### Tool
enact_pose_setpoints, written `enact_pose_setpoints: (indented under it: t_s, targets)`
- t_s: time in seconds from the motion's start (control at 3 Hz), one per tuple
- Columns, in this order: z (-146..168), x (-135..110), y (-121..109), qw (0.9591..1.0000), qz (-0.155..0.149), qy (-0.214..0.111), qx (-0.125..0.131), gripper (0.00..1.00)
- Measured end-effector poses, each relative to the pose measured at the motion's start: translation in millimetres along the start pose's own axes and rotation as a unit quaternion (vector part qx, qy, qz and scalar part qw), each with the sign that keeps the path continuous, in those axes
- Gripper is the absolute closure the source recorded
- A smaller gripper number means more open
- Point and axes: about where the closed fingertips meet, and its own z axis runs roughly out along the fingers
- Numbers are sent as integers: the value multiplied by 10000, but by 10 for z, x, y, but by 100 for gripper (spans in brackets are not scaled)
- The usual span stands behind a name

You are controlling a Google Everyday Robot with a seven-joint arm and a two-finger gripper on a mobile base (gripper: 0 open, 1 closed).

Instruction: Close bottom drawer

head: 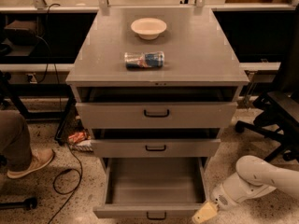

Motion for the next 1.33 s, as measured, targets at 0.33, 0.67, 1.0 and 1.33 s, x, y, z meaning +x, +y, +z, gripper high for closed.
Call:
enact_pose_setpoints:
  t_s: [0.33,0.67,1.0,1.33]
  targets:
    - [62,33,21,10000,20,33,-70,71]
    - [82,38,25,9999,22,41,-89,93]
    - [160,75,-49,9999,90,24,-136,100]
    - [414,197,-299,9994,327,121,-10,100]
